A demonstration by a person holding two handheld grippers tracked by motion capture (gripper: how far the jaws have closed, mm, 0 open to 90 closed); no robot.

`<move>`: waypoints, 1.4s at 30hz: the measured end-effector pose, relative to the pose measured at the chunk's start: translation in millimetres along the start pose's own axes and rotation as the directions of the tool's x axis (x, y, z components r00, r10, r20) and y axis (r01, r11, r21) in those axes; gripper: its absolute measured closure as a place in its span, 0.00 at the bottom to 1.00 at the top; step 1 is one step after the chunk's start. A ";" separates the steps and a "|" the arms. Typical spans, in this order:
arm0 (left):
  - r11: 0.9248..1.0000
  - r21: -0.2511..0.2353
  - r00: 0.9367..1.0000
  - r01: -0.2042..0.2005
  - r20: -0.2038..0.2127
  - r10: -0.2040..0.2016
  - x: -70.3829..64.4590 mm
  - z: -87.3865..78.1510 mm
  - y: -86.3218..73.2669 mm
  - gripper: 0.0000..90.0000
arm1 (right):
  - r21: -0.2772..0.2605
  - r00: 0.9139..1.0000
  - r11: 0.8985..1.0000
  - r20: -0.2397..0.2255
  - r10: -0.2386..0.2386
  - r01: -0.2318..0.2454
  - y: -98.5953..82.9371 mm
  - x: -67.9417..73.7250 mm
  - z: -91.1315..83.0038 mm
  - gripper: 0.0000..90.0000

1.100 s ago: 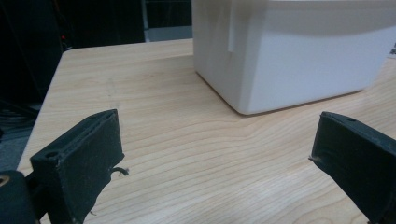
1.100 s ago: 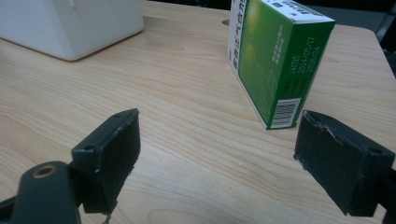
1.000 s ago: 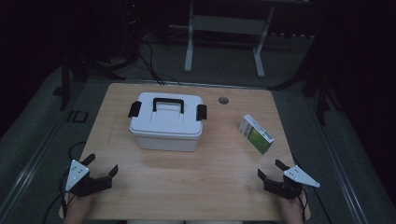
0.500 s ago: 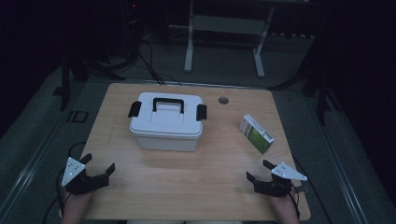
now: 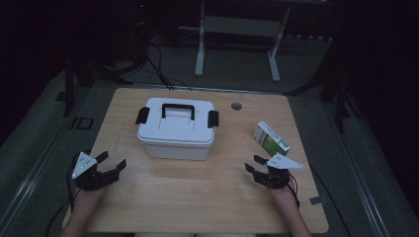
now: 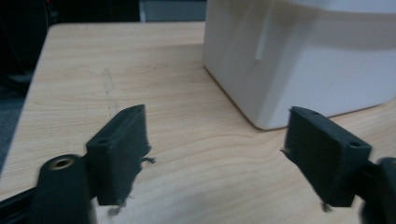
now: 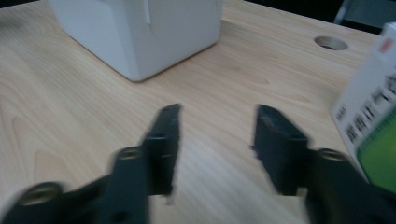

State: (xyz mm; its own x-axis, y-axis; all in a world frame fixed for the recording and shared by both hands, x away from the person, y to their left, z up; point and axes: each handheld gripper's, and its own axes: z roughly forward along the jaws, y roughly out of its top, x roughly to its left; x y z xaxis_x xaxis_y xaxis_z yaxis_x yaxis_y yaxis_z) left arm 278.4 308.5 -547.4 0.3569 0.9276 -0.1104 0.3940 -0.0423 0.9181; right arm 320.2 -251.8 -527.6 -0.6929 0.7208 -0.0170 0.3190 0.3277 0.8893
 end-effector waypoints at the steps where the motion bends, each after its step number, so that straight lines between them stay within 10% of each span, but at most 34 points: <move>1: 1.000 0.010 1.000 0.006 0.009 -0.006 1.6 5.1 1.2 0.27 | -0.002 1.000 1.000 -0.001 -0.001 0.001 2.6 0.0 4.7 0.63; 9: 0.999 0.035 1.000 0.008 0.030 -0.009 3.9 41.5 19.1 0.62 | 0.010 1.000 1.000 -0.009 -0.004 0.004 22.9 3.0 43.7 0.99; 20: 0.998 0.056 0.998 -0.018 0.058 0.014 0.8 80.1 42.3 0.97 | 0.027 1.000 0.999 -0.010 0.028 -0.027 46.3 4.7 89.4 1.00; 42: 0.996 0.076 0.991 -0.052 0.125 0.042 -18.5 93.3 44.2 1.00 | 0.052 0.998 0.999 -0.068 0.004 -0.001 67.0 32.5 121.8 1.00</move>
State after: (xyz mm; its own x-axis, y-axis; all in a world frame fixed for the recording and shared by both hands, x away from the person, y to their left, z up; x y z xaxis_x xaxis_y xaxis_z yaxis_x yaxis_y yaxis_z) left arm 368.3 254.9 -540.4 0.4762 0.8713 -0.1184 0.4380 -0.1182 0.8912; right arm 397.7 -132.0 -524.2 -0.7336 0.6793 0.0178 0.3526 0.3582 0.8645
